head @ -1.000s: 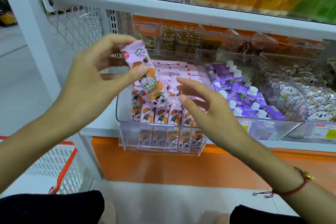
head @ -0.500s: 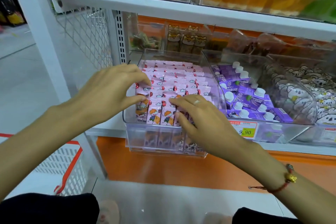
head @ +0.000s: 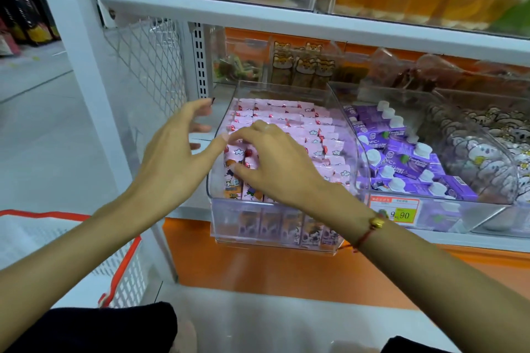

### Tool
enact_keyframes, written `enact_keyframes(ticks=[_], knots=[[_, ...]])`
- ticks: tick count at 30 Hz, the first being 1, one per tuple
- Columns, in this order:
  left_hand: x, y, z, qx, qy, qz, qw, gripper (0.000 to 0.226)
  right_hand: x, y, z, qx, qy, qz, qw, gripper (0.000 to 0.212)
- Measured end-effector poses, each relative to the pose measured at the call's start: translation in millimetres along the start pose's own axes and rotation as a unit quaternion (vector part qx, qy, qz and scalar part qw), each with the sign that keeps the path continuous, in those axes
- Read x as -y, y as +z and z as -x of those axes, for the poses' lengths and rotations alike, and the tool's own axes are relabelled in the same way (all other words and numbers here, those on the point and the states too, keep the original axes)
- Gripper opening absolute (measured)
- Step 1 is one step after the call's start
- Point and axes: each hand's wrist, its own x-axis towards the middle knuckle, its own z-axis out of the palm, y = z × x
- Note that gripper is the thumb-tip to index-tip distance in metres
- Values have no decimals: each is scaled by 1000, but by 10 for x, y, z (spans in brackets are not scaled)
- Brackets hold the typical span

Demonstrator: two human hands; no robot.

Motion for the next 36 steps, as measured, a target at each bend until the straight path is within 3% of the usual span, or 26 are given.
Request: enact_keyframes(ticks=[7,10,12,14,16,19,22,25,27,30,36], knots=[[82,73,9,21,-56,66,996,27,-40,144,-98,4,-23,55,998,29],[110,120,20,12,-63,90,994,23,-89,47,-152,56,-37,-1,998,23],[126,143,37,5,-68,101,993,22,-175,-70,-297,64,-5,-91,994,24],[139,152,40,3,-72,106,992,22,-356,-144,-539,13,52,-125,991,22],[143,154,36,4,-73,110,991,21,-582,-155,-800,3,109,-76,991,25],[142,147,26,7,-74,122,990,19,-822,-38,-1091,77,159,-23,984,27],[142,140,16,9,-76,133,988,19,-878,128,-1279,96,200,11,975,24],[141,137,19,9,-78,142,987,17,-900,235,-1403,68,243,9,968,20],[124,134,20,9,-78,143,987,17,-921,249,-1435,57,259,-12,964,6],[109,130,16,7,-80,142,987,18,-963,286,-1446,31,276,-44,960,18],[76,112,18,11,-91,137,986,24,-886,248,-1400,-122,283,-179,934,18]])
